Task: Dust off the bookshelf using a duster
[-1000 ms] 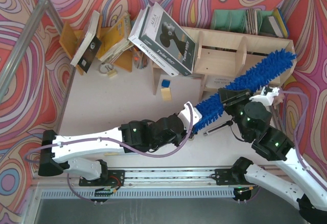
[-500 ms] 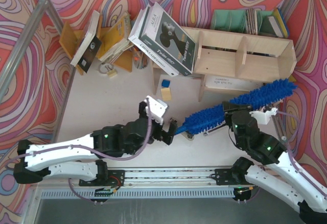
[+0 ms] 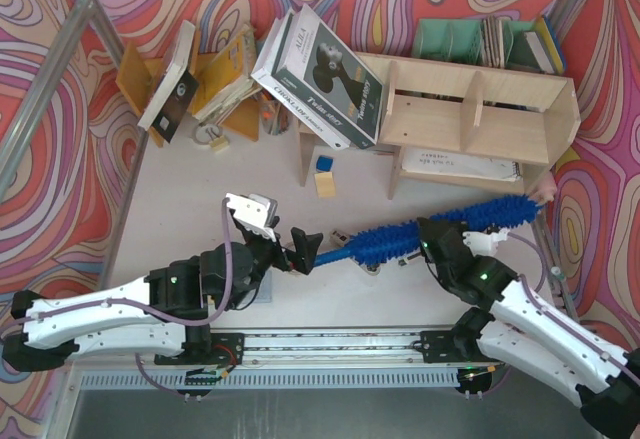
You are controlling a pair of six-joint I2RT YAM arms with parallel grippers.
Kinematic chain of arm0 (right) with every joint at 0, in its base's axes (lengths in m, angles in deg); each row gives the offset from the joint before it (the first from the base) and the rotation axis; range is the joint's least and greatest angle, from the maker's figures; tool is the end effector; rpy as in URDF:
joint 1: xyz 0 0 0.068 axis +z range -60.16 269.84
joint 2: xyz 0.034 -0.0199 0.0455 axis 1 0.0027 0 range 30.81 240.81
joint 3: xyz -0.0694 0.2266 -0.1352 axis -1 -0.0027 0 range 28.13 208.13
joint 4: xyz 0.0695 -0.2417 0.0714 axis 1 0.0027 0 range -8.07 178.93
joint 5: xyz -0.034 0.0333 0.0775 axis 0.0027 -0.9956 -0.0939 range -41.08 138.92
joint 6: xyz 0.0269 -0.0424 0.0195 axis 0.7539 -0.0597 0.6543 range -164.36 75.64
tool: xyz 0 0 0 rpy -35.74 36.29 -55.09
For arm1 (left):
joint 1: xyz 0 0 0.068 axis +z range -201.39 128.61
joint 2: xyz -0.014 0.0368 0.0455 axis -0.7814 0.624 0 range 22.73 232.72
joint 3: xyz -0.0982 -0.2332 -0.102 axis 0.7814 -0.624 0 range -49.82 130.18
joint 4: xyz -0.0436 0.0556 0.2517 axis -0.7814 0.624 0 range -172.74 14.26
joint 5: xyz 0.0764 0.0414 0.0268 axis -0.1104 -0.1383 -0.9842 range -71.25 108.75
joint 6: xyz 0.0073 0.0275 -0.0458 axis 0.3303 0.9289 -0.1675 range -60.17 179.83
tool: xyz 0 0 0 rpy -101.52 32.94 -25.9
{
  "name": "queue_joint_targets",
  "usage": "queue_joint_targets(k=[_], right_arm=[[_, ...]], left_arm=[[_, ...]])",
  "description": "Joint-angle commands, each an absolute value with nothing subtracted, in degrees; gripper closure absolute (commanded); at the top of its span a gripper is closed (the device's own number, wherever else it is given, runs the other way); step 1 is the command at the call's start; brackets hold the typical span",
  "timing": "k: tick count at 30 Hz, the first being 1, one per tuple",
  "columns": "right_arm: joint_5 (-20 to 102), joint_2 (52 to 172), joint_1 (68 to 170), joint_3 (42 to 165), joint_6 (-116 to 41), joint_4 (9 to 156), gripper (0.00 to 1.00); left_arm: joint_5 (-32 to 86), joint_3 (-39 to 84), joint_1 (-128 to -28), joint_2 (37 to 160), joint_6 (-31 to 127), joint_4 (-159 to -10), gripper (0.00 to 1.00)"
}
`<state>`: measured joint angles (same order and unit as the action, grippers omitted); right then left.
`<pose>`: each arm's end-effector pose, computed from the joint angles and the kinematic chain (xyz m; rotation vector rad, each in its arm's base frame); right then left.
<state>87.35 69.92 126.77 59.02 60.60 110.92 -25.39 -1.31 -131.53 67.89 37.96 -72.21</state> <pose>0.1310 0.0709 0.2429 1.4931 1.5550 0.7548 0.0542 -0.1669 0.3625 0.2805 1.6847 -0.6919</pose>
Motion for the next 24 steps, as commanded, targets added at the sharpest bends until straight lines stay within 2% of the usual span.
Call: queue_joint_targets(k=[1, 6, 10, 15, 24], right_arm=[[81.5, 73.4, 121.8, 57.3, 64.8, 102.0, 0.70], [73.7, 77.2, 115.3, 53.8, 63.5, 92.5, 0.73], [73.1, 81.4, 114.1, 55.7, 64.3, 92.0, 0.68], [69.9, 87.3, 112.4, 55.3, 66.2, 87.9, 0.63], [66.6, 96.2, 109.1, 55.6, 66.2, 81.8, 0.59]], left_arm=[[-27.3, -3.1, -131.3, 68.0, 36.5, -73.8, 0.02], [-31.0, -2.7, -131.3, 72.0, 34.9, -74.5, 0.02], [-34.4, -1.1, -130.6, 76.5, 30.6, -73.5, 0.01], [-32.6, -1.1, -128.3, 79.7, 25.7, -73.1, 0.02], [-29.5, -5.0, -124.9, 76.8, 20.4, -72.5, 0.01]])
